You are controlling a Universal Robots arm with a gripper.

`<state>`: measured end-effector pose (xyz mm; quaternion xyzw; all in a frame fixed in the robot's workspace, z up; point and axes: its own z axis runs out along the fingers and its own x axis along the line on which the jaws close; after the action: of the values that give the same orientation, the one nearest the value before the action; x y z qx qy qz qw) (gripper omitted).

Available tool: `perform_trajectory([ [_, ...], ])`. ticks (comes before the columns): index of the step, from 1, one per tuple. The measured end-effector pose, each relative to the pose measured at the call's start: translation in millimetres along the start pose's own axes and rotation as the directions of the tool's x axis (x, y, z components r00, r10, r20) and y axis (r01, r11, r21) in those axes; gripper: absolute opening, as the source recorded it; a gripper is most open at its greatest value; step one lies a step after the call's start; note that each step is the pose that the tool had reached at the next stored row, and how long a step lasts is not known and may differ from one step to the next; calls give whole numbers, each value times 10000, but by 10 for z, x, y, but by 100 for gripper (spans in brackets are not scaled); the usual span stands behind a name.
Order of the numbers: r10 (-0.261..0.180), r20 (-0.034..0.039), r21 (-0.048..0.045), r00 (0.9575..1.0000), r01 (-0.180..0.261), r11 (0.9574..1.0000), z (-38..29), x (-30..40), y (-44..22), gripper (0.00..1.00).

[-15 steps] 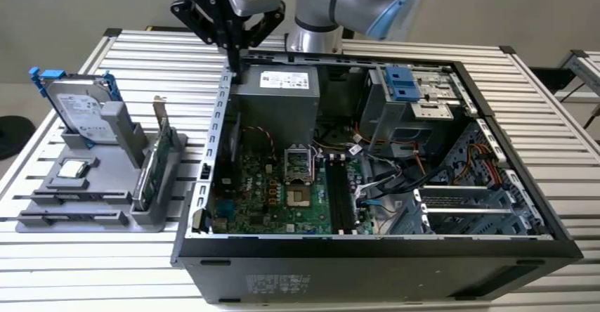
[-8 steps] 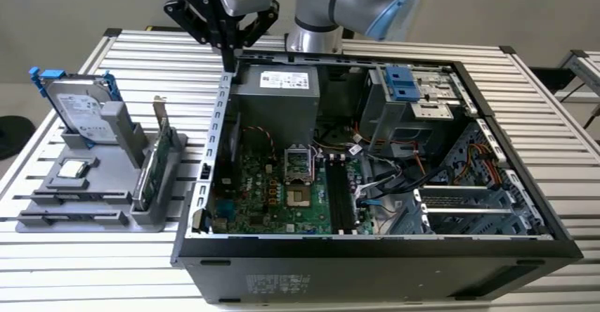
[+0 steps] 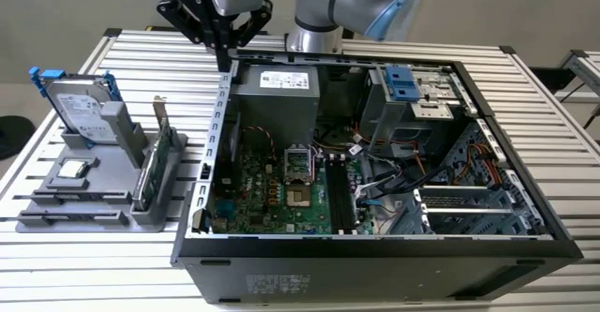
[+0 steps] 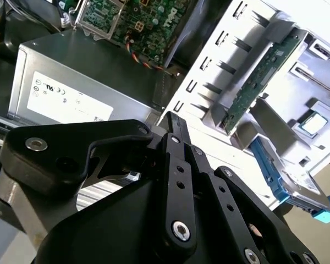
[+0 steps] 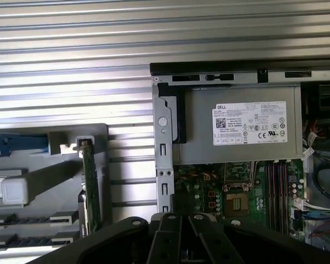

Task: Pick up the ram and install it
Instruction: 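Reach for the ram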

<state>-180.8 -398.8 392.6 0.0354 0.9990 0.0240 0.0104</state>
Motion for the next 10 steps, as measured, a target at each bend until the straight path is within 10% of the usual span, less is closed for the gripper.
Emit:
perform_trajectory([
  [10, -1, 0, 0, 10000, 1, 10000, -2, 88, -6, 0],
])
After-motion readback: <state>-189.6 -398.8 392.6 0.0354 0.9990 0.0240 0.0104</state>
